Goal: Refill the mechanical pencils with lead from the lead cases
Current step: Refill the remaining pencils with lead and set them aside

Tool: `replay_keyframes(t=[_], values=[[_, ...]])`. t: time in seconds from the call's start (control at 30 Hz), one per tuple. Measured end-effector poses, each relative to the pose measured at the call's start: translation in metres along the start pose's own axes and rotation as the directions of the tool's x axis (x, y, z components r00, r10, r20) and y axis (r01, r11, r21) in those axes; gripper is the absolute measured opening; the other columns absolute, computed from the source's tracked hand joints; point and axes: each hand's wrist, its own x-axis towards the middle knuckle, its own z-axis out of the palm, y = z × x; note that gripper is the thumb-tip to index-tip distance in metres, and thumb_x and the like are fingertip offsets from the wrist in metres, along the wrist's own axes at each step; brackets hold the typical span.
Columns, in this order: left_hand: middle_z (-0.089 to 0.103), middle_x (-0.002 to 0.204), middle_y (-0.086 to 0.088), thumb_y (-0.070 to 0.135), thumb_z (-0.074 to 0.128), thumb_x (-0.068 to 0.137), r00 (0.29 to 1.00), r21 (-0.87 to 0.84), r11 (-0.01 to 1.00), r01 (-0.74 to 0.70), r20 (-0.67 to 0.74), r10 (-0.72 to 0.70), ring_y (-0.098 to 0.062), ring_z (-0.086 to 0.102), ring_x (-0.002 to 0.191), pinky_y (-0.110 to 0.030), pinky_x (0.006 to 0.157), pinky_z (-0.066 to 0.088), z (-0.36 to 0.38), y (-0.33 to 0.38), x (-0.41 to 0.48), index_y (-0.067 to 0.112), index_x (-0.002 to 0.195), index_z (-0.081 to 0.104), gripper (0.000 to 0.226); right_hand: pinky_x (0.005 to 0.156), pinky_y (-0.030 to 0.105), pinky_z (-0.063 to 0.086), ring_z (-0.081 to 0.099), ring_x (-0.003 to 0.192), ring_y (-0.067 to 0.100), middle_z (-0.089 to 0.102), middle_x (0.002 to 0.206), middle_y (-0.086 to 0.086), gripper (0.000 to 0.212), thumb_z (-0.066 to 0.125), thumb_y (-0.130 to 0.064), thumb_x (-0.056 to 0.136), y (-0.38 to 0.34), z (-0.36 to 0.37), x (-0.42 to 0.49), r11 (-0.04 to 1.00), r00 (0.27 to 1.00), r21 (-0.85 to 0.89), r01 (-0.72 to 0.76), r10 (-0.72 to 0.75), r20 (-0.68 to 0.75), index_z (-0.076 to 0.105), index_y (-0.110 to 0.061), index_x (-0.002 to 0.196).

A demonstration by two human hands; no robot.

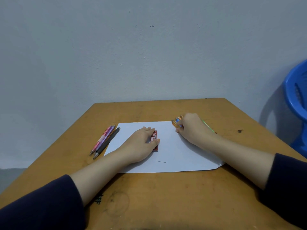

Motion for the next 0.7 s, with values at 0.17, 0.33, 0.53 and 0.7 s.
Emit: replay_keyframes(t=[0.17, 0.33, 0.53, 0.7], values=[[0.022, 0.158, 0.002, 0.037, 0.044, 0.099, 1.000, -0.006, 1.000, -0.002, -0.009, 0.002, -0.010, 0.011, 0.146, -0.028, 0.119, 0.011, 0.000, 0.002, -0.001, 0.017, 0.150, 0.028, 0.057, 0.073, 0.031, 0.044, 0.059, 0.090, 0.029, 0.059, 0.096, 0.011, 0.023, 0.053, -0.020, 0.093, -0.004, -0.006, -0.010, 0.988, 0.993, 0.136, 0.078, -0.066, -0.094, 0.072, -0.009, 0.103], [0.026, 0.156, -0.002, 0.032, 0.041, 0.101, 0.997, 0.004, 1.000, 0.029, -0.073, -0.028, -0.013, 0.015, 0.146, -0.027, 0.116, 0.012, 0.000, 0.002, -0.002, 0.013, 0.149, 0.030, 0.053, 0.081, 0.023, 0.038, 0.053, 0.091, 0.014, 0.057, 0.108, 0.000, 0.034, 0.054, -0.030, 0.094, -0.027, -0.011, -0.032, 0.920, 0.973, 0.318, 0.228, -0.206, -0.100, 0.062, -0.018, 0.125], [0.043, 0.144, -0.006, 0.022, 0.041, 0.100, 0.956, 0.122, 0.984, 0.133, -0.278, -0.095, -0.019, 0.036, 0.133, -0.030, 0.107, 0.029, -0.014, -0.004, -0.001, 0.011, 0.140, 0.042, 0.041, 0.108, 0.018, 0.018, 0.029, 0.138, 0.011, 0.032, 0.152, 0.001, 0.053, 0.047, -0.033, 0.097, -0.037, -0.005, -0.042, 0.893, 0.933, 0.316, 0.319, -0.355, 0.059, 0.037, -0.015, 0.145], [0.044, 0.134, -0.014, 0.011, 0.041, 0.096, 0.920, 0.185, 0.936, 0.300, -0.315, -0.232, -0.027, 0.033, 0.127, -0.033, 0.097, 0.032, -0.032, -0.020, 0.004, 0.006, 0.133, 0.045, 0.037, 0.115, 0.021, 0.014, 0.018, 0.143, 0.008, 0.021, 0.157, -0.005, 0.055, 0.042, -0.037, 0.099, -0.039, -0.002, -0.043, 0.883, 0.899, 0.314, 0.349, -0.410, 0.155, 0.028, -0.017, 0.149]])
